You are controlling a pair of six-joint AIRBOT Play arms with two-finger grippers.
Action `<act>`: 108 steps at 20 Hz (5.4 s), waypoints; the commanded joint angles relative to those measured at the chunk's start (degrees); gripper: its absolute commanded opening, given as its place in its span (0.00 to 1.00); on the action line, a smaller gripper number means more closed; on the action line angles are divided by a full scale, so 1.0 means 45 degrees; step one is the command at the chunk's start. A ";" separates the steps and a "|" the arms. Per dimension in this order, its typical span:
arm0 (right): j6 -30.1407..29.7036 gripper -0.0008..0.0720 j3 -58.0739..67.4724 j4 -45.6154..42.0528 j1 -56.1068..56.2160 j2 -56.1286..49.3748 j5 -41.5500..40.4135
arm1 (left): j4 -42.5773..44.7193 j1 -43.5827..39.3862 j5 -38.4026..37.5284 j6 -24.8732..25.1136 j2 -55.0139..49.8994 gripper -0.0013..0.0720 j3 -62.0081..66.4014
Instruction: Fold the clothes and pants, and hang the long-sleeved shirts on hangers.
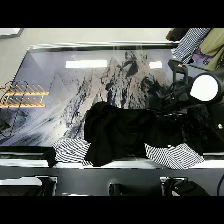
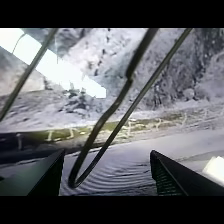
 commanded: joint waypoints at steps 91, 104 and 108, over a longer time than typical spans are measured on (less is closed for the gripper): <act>0.0408 0.06 0.0015 -0.3050 0.0015 -0.0005 -0.2025 | -0.8238 -1.1618 -0.5129 0.6198 1.1939 0.05 -0.4235; -0.0525 0.06 0.1020 -0.1243 0.0078 0.1593 -0.1511 | -0.8242 -1.5698 -0.1749 0.6445 0.8918 0.05 -0.4235; -0.0748 0.06 0.2103 -0.1292 0.0073 0.1734 -0.0126 | -0.8223 -1.6325 -0.1243 0.6538 0.8174 0.05 -0.4231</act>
